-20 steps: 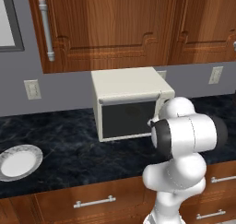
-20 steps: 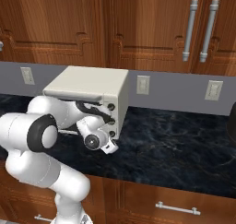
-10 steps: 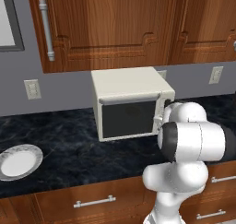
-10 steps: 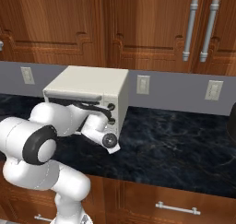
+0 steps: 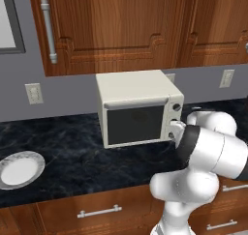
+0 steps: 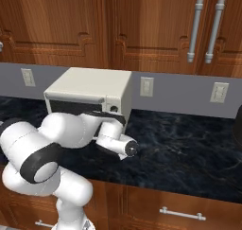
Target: Pick up the bagel from the plate, place it on the toaster oven rack, close the door, and set the timer.
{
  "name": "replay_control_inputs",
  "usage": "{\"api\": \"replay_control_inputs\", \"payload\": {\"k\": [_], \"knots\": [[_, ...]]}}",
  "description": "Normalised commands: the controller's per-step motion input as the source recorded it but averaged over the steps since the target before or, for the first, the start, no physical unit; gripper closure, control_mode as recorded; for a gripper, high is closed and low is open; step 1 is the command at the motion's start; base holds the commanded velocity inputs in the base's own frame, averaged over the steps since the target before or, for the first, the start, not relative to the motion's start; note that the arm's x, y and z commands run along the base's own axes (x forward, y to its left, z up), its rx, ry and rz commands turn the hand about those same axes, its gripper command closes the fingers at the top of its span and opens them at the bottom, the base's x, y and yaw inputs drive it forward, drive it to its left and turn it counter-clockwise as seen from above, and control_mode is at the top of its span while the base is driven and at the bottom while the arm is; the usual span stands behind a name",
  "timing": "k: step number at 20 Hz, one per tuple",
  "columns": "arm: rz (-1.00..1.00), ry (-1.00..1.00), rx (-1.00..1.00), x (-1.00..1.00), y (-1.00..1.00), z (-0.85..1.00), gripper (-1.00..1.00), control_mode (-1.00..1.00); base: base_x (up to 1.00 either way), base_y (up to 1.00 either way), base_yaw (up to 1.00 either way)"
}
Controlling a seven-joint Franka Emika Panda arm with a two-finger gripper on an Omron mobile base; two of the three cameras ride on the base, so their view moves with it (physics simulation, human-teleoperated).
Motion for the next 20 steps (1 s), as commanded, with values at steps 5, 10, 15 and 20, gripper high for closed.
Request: {"api": "replay_control_inputs", "payload": {"k": [5,10,15,20], "knots": [[-0.02,-0.04,0.00,-0.82,-0.51,0.44,1.00,-1.00,0.00,0.00,0.00],[-0.08,-0.05,0.00,-0.88,-0.47,0.39,1.00,-1.00,0.00,0.00,0.00],[-0.10,-0.08,0.00,-0.68,-0.17,0.42,1.00,-1.00,0.00,0.00,0.00],[-0.11,-0.02,0.00,-0.24,-0.01,0.38,1.00,-1.00,0.00,0.00,0.00]]}}
